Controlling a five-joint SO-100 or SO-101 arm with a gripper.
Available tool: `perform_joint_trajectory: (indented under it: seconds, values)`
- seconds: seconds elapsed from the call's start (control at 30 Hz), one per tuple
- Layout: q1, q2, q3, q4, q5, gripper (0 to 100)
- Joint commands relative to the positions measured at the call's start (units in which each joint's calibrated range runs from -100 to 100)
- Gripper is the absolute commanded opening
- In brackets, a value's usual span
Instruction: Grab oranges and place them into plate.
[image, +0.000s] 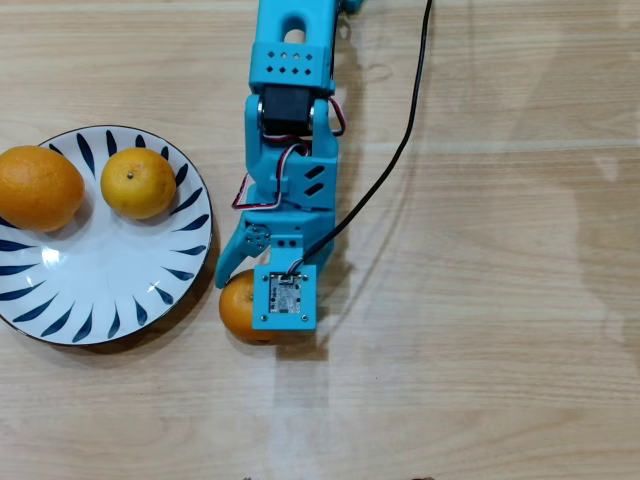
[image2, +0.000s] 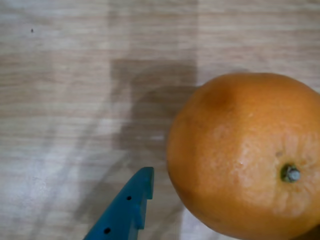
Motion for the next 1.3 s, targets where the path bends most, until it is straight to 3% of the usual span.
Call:
perform_joint_trajectory:
  seconds: [0.0,0.43,0.67,0.9,1.27]
  values:
    - [-0.6,-0.5,0.7,-5.1,-0.4,36]
    - [-0.5,4.5,0.7,-9.3,-0.4,35]
    - [-0.3,4.4,0.4,-9.4,-0.4,21]
    - [-0.3,3.0,0.3,-8.9,0.4,20]
    - [3.9,-20.0,0.6,0.4,9.4,20]
